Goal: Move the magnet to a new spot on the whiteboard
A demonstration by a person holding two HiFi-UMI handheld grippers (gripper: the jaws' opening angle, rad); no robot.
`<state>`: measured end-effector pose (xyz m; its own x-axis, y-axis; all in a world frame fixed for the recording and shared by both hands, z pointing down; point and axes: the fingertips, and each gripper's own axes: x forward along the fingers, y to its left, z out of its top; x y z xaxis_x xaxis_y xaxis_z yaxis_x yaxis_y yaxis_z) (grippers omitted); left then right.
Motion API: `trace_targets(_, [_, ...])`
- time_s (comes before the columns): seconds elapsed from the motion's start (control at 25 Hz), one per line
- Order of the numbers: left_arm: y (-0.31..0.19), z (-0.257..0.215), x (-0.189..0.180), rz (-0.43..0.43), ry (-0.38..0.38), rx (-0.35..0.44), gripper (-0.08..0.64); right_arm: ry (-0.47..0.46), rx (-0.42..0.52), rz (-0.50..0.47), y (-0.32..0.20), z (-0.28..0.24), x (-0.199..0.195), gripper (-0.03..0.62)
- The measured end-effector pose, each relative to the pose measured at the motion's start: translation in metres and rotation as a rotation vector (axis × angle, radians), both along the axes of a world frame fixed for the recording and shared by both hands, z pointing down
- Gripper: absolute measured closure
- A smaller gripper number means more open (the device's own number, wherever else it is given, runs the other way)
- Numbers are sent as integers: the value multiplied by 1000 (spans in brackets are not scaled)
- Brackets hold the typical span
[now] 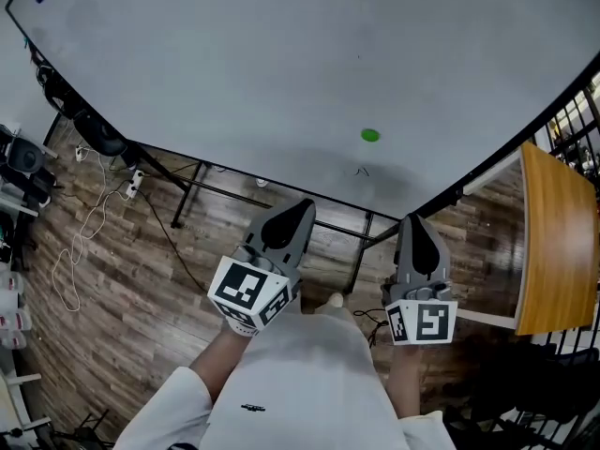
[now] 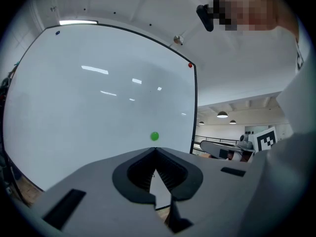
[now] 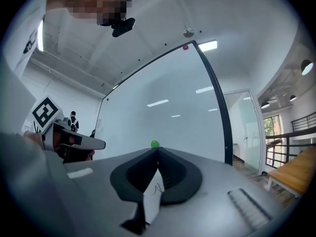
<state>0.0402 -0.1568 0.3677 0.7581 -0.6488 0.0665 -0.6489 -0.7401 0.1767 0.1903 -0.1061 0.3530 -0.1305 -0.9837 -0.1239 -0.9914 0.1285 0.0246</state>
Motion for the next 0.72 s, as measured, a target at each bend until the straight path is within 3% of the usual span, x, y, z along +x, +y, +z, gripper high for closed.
trace_targets(0.24, [2,-15,17,30,14,39,554,2,-3,-14,0,-4,2,580])
trace_targets(0.44, [-7,-23,39,15,-17,88,552,4,13,-14,-6,-10,15,580])
trace_targets(0.72, [-25,-30,60,-13,-47,120,448,-4,42,-10,-15,-17,23,580])
